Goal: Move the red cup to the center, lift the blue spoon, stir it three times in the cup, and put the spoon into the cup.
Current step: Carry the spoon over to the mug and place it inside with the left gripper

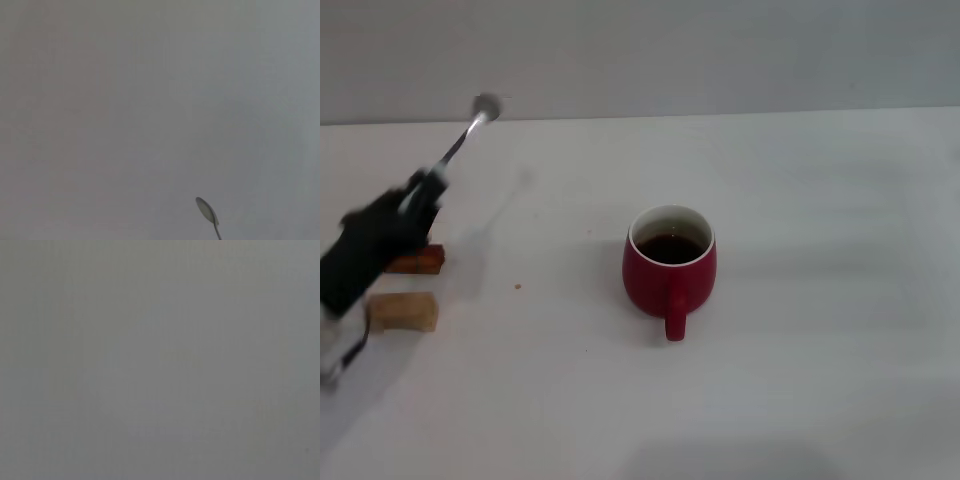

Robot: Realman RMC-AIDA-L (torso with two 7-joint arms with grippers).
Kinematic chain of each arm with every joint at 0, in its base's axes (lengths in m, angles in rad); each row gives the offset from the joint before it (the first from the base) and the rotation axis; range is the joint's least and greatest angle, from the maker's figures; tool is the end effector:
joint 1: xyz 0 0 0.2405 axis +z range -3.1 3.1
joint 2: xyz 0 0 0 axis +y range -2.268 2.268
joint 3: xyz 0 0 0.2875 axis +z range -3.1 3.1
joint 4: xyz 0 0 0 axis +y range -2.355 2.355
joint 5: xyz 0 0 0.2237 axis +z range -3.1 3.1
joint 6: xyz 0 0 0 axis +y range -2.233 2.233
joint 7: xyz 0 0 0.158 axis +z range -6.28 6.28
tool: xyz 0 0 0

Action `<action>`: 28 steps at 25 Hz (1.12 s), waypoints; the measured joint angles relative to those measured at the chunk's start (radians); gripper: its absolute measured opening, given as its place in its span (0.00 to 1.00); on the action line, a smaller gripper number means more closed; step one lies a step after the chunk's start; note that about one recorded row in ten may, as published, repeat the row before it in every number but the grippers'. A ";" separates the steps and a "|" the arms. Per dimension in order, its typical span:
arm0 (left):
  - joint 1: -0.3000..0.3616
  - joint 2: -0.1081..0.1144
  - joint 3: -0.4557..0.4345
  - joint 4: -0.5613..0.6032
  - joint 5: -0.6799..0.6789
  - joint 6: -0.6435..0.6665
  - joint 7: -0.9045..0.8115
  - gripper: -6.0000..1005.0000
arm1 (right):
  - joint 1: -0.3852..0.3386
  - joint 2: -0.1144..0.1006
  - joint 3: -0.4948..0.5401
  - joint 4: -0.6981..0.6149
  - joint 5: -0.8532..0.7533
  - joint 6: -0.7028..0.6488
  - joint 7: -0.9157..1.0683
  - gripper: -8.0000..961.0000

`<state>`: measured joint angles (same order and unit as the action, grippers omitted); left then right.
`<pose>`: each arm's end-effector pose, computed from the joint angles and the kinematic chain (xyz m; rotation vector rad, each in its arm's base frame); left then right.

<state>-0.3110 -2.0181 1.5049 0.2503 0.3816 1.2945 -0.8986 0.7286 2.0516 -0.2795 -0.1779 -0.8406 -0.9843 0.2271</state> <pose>-0.3578 0.3315 -0.0194 -1.8432 -0.8412 -1.1169 0.3313 0.4743 0.0697 -1.3300 0.4749 0.6828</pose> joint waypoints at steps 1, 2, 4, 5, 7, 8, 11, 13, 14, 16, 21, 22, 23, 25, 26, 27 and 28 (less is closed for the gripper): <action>-0.037 0.014 -0.023 0.049 0.055 -0.041 -0.048 0.14 | -0.009 0.003 -0.017 0.001 0.000 -0.003 0.000 0.01; -0.037 0.014 -0.023 0.049 0.055 -0.041 -0.048 0.14 | -0.009 0.003 -0.017 0.001 0.000 -0.003 0.000 0.01; -0.064 0.026 -0.056 0.101 0.125 -0.078 -0.104 0.14 | -0.019 0.008 -0.030 0.003 0.000 -0.004 0.000 0.01; -0.077 0.033 -0.083 0.133 0.185 -0.094 -0.155 0.14 | -0.023 0.009 -0.033 0.006 0.000 -0.004 0.000 0.01; -0.095 0.046 -0.134 0.187 0.284 -0.107 -0.246 0.14 | -0.031 0.009 -0.035 0.015 0.000 -0.004 0.000 0.01; -0.110 0.061 -0.192 0.257 0.413 -0.110 -0.368 0.14 | -0.039 0.010 -0.036 0.021 0.000 -0.004 0.000 0.01; -0.127 0.081 -0.271 0.367 0.616 -0.106 -0.564 0.14 | -0.050 0.011 -0.038 0.023 0.000 -0.003 0.000 0.01; -0.140 0.090 -0.311 0.430 0.729 -0.094 -0.672 0.14 | -0.054 0.011 -0.040 0.023 0.000 -0.003 0.000 0.01; -0.140 0.090 -0.311 0.430 0.729 -0.094 -0.672 0.14 | -0.058 0.012 -0.043 0.024 0.000 -0.003 0.000 0.01; -0.167 0.100 -0.369 0.520 0.911 -0.061 -0.870 0.14 | -0.068 0.012 -0.047 0.024 0.000 -0.003 0.000 0.01; -0.252 0.106 -0.492 0.647 1.220 0.076 -1.158 0.14 | -0.078 0.012 -0.047 0.026 0.000 -0.001 0.000 0.01; -0.252 0.106 -0.492 0.647 1.220 0.076 -1.158 0.14 | -0.078 0.012 -0.047 0.026 0.000 -0.001 0.000 0.01; -0.295 0.104 -0.533 0.695 1.339 0.147 -1.263 0.14 | -0.078 0.012 -0.047 0.029 0.000 0.002 0.000 0.01; -0.309 0.103 -0.544 0.712 1.378 0.172 -1.293 0.14 | -0.077 0.012 -0.047 0.032 0.000 0.003 0.000 0.01; -0.347 0.101 -0.567 0.750 1.472 0.235 -1.364 0.14 | -0.074 0.012 -0.047 0.034 0.000 0.004 0.000 0.01; -0.347 0.101 -0.567 0.750 1.472 0.235 -1.364 0.14 | -0.074 0.012 -0.047 0.034 0.000 0.004 0.000 0.01; -0.380 0.099 -0.589 0.777 1.539 0.285 -1.412 0.14 | -0.072 0.012 -0.047 0.035 0.000 0.005 0.000 0.01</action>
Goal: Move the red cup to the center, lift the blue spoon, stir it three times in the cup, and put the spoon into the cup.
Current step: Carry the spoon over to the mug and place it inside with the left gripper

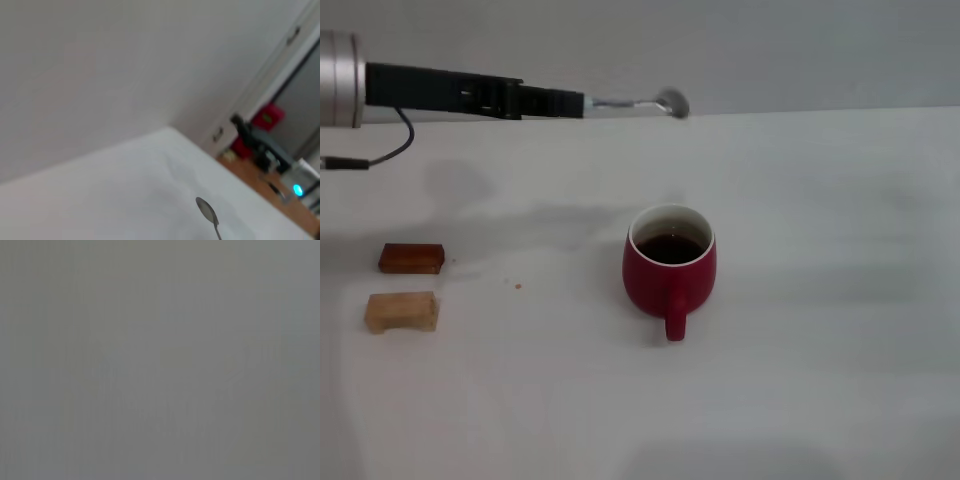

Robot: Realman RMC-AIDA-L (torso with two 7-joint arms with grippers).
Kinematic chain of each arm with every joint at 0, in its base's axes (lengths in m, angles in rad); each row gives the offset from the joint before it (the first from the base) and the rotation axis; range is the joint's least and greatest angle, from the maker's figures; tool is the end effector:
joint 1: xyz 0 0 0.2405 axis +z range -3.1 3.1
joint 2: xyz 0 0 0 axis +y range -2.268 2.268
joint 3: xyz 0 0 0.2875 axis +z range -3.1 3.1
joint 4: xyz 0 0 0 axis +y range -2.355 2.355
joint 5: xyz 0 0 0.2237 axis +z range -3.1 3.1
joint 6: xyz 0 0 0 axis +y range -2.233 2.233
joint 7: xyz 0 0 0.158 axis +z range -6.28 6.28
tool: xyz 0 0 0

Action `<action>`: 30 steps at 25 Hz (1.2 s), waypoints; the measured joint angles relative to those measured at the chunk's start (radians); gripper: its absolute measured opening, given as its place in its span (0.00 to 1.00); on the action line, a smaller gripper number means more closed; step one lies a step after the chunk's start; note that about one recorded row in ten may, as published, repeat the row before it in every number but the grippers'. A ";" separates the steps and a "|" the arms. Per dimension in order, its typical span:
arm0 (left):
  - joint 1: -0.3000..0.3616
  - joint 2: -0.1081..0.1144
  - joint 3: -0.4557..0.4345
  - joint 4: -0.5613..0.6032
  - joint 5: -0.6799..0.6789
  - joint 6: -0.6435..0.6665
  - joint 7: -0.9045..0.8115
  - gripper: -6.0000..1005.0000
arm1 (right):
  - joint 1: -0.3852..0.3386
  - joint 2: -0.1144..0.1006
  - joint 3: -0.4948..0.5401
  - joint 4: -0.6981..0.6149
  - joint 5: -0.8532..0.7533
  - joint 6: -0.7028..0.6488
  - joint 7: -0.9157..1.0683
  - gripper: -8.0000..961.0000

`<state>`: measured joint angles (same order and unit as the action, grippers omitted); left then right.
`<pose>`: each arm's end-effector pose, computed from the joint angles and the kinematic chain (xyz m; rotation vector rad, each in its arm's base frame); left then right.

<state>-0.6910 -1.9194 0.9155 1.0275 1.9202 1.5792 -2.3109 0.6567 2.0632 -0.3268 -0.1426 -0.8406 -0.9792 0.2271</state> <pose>-0.1804 0.4336 0.0696 -2.6823 -1.0877 -0.5862 0.3599 0.4473 0.0462 -1.3709 0.5465 0.6228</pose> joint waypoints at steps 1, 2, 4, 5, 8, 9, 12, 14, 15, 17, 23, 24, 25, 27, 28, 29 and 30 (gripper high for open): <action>0.000 0.000 0.000 0.000 0.000 0.000 0.000 0.14 | 0.000 0.000 0.000 0.000 0.000 0.000 0.000 0.01; -0.018 -0.001 -0.012 0.012 0.031 0.024 -0.021 0.14 | 0.001 0.000 0.000 0.000 0.000 0.000 0.000 0.01; -0.044 -0.002 -0.022 0.031 0.078 0.057 -0.052 0.14 | 0.001 0.000 0.000 0.001 0.000 0.000 0.000 0.01; -0.066 -0.006 -0.024 0.044 0.121 0.080 -0.077 0.14 | 0.002 0.000 0.000 0.001 0.000 0.001 0.000 0.01; -0.102 -0.019 -0.022 0.050 0.200 0.107 -0.101 0.14 | 0.005 0.000 0.000 0.003 0.000 0.001 0.000 0.01; -0.102 -0.019 -0.022 0.050 0.200 0.107 -0.101 0.14 | 0.005 0.000 0.000 0.003 0.000 0.001 0.000 0.01; -0.138 -0.037 -0.019 0.051 0.294 0.124 -0.113 0.14 | 0.006 0.000 0.000 0.005 0.000 0.001 0.000 0.01; -0.149 -0.044 -0.018 0.051 0.318 0.128 -0.114 0.14 | 0.007 0.000 0.000 0.008 0.000 0.001 0.000 0.01; -0.179 -0.060 -0.017 0.052 0.384 0.139 -0.115 0.14 | 0.008 0.000 0.000 0.012 0.000 0.001 0.000 0.01; -0.189 -0.065 -0.016 0.052 0.409 0.142 -0.115 0.14 | 0.008 0.000 0.000 0.014 0.000 0.001 0.000 0.01; -0.226 -0.081 0.016 0.054 0.497 0.146 -0.116 0.14 | 0.005 0.000 0.000 0.027 0.000 0.001 0.000 0.01; -0.226 -0.081 0.016 0.054 0.497 0.146 -0.116 0.14 | 0.005 0.000 0.000 0.027 0.000 0.001 0.000 0.01; -0.232 -0.085 0.020 0.054 0.511 0.146 -0.116 0.14 | 0.004 0.000 0.000 0.027 0.000 0.001 0.000 0.01; -0.241 -0.089 0.021 0.054 0.527 0.146 -0.116 0.14 | 0.002 0.000 0.000 0.030 0.000 0.001 0.000 0.01; -0.259 -0.100 0.030 0.055 0.569 0.141 -0.113 0.14 | 0.002 0.001 0.000 0.033 0.000 0.001 0.000 0.01; -0.265 -0.103 0.033 0.055 0.579 0.140 -0.112 0.14 | 0.002 0.001 0.000 0.033 0.000 0.001 0.000 0.01; -0.269 -0.106 0.037 0.055 0.586 0.140 -0.111 0.14 | 0.002 0.001 0.000 0.034 0.000 0.001 0.000 0.01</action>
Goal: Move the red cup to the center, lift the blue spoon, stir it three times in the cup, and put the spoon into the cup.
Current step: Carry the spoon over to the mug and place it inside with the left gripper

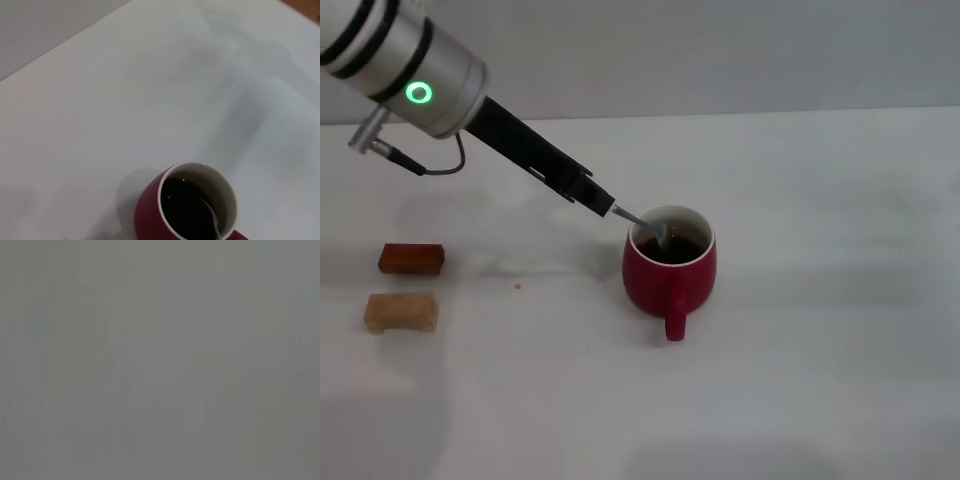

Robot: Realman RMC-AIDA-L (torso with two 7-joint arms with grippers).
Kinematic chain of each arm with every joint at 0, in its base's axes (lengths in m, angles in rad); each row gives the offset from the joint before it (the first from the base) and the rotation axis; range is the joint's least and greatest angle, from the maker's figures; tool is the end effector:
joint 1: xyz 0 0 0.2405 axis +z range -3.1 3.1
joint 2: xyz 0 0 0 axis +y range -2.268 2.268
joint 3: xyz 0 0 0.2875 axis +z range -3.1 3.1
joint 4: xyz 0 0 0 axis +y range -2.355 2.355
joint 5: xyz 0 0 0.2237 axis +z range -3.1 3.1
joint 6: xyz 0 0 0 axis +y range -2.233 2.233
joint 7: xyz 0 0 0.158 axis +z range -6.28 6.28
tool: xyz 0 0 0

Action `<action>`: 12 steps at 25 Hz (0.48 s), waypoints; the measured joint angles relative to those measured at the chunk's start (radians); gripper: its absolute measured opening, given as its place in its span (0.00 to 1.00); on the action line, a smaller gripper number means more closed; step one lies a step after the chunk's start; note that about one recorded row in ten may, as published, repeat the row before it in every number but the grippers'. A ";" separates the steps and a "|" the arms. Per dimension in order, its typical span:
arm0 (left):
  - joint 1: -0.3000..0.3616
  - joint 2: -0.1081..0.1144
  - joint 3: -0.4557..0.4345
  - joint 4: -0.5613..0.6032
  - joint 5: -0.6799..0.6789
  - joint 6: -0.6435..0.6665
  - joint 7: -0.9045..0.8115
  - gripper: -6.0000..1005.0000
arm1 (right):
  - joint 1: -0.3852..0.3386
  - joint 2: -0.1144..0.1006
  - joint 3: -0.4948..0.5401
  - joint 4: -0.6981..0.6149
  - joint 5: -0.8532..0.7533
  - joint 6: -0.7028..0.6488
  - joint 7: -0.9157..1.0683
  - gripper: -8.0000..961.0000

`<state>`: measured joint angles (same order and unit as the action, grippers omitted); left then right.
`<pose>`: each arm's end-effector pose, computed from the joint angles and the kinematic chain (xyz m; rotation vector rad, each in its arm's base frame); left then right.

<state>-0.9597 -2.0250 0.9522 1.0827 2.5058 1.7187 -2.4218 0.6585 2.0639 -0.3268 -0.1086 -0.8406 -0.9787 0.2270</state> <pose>-0.1293 0.4460 0.0180 -2.7677 -0.9605 0.1935 0.3604 0.4448 0.0352 -1.3853 0.5795 0.6275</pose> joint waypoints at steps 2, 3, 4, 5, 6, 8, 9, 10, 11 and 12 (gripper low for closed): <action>-0.013 -0.006 0.008 0.001 0.015 -0.003 0.003 0.14 | 0.000 0.000 0.000 0.001 0.000 0.000 0.000 0.01; -0.024 -0.013 0.014 0.004 0.033 -0.006 0.004 0.14 | 0.000 0.000 0.000 0.002 0.000 0.000 0.000 0.01; -0.024 -0.013 0.014 0.004 0.033 -0.006 0.004 0.14 | -0.001 0.001 0.000 0.003 0.000 0.000 0.000 0.01; -0.024 -0.013 0.014 0.004 0.033 -0.006 0.004 0.14 | -0.001 0.001 0.000 0.003 0.000 0.000 0.000 0.01; -0.029 -0.017 0.023 0.005 0.046 -0.010 0.004 0.14 | -0.001 0.002 0.000 0.004 0.000 0.000 0.000 0.01; -0.038 -0.023 0.057 0.006 0.063 -0.026 0.005 0.14 | -0.004 0.002 0.000 0.004 0.000 0.000 0.000 0.01; -0.040 -0.025 0.068 0.006 0.066 -0.031 0.005 0.14 | -0.004 0.002 0.000 0.004 0.000 0.001 0.000 0.01; -0.044 -0.027 0.081 0.004 0.072 -0.036 0.005 0.14 | -0.005 0.002 0.000 0.004 0.000 0.001 0.000 0.01; -0.047 -0.028 0.091 0.003 0.077 -0.042 0.005 0.14 | -0.005 0.002 0.000 0.004 0.000 0.001 0.000 0.01; -0.048 -0.030 0.100 0.002 0.081 -0.047 0.005 0.14 | -0.005 0.002 0.000 0.004 0.000 0.001 0.000 0.01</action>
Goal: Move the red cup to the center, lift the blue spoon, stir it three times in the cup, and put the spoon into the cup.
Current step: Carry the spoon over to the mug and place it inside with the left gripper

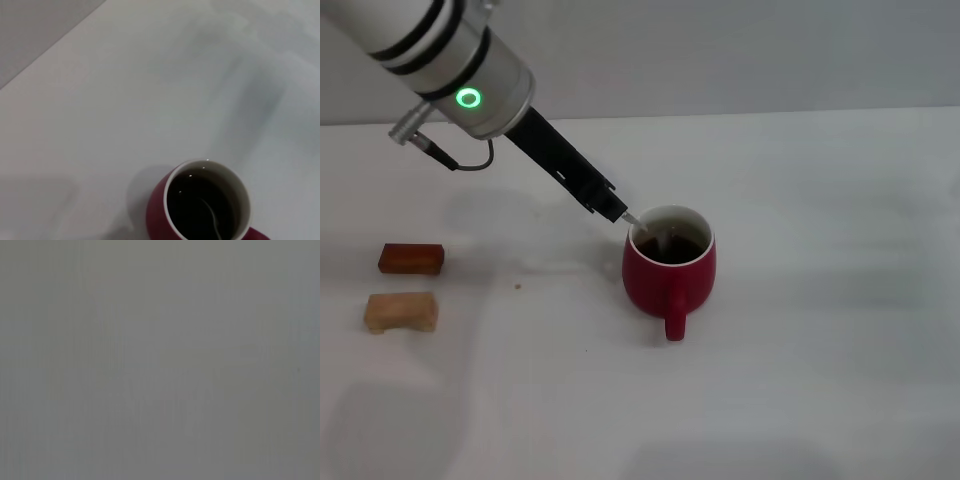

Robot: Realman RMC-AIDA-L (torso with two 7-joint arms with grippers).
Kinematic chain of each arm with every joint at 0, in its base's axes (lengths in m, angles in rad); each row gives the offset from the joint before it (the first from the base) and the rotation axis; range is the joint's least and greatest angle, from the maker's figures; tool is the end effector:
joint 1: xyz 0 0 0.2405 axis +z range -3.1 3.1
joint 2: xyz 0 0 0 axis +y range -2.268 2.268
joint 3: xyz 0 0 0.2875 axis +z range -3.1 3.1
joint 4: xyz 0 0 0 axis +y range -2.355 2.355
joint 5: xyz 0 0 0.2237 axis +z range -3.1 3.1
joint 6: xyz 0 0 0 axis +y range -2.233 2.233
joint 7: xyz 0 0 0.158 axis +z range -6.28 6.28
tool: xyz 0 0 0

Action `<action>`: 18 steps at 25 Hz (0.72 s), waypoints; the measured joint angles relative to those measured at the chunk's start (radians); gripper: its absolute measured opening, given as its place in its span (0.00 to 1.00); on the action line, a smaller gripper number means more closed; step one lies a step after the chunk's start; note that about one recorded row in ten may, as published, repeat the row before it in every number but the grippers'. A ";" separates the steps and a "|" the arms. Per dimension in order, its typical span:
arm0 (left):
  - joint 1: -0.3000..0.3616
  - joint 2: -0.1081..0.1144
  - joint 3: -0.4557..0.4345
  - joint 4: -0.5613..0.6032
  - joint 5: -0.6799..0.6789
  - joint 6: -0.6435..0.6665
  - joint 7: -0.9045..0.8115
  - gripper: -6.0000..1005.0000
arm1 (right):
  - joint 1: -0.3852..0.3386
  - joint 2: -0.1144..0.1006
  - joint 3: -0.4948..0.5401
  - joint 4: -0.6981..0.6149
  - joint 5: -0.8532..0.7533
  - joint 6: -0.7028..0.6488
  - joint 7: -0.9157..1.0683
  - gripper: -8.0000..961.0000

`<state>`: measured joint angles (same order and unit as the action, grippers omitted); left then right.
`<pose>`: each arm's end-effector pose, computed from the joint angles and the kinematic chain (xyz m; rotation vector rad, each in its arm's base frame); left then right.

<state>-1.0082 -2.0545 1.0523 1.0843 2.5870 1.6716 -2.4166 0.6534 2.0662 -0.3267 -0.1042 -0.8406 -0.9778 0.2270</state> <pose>-0.1107 0.4499 -0.0038 -2.7628 -0.7970 0.3515 0.3626 0.4423 0.0325 -1.3861 0.5900 0.6242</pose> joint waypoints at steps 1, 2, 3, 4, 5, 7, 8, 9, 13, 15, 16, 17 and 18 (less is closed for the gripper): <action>-0.002 -0.001 0.016 -0.001 0.007 -0.009 0.000 0.14 | 0.000 0.000 0.000 0.000 0.000 0.000 0.000 0.01; -0.004 -0.002 0.030 -0.002 0.012 -0.017 0.000 0.14 | 0.000 0.000 0.000 0.000 0.000 0.000 0.000 0.01; -0.004 -0.004 0.046 -0.003 0.016 -0.027 0.000 0.14 | 0.000 0.000 0.000 0.001 0.000 0.000 0.000 0.01; -0.004 -0.004 0.052 -0.004 0.018 -0.032 0.000 0.14 | 0.000 0.000 0.000 0.001 0.000 0.000 0.000 0.01; -0.004 -0.005 0.061 -0.005 0.019 -0.039 0.000 0.14 | 0.000 0.000 0.000 0.001 0.000 0.001 0.000 0.01; -0.007 -0.005 0.077 -0.010 0.020 -0.050 0.001 0.14 | 0.000 0.000 0.000 0.001 0.000 0.001 0.000 0.01; -0.008 -0.006 0.086 -0.013 0.021 -0.056 0.001 0.14 | 0.000 0.000 0.000 0.001 0.000 0.001 0.000 0.01; -0.009 -0.007 0.093 -0.015 0.021 -0.061 0.002 0.14 | 0.000 0.000 0.000 0.001 0.001 0.001 0.000 0.01; -0.012 -0.013 0.119 -0.017 0.020 -0.076 0.003 0.14 | 0.001 0.000 0.001 0.002 0.003 0.002 0.000 0.01; -0.013 -0.015 0.132 -0.022 0.017 -0.088 0.003 0.14 | 0.001 0.000 0.001 0.002 0.004 0.002 0.000 0.01; -0.013 -0.015 0.136 -0.024 0.016 -0.093 0.003 0.14 | 0.000 0.000 0.002 0.002 0.004 0.003 0.000 0.01; -0.013 -0.016 0.141 -0.027 0.014 -0.099 0.003 0.14 | 0.000 0.000 0.002 0.002 0.004 0.003 0.000 0.01; -0.013 -0.017 0.144 -0.030 0.013 -0.105 0.002 0.14 | 0.000 0.000 0.002 0.002 0.004 0.003 0.000 0.01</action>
<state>-1.0216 -2.0717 1.1967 1.0541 2.5999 1.5661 -2.4143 0.6533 2.0662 -0.3247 -0.1020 -0.8363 -0.9749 0.2270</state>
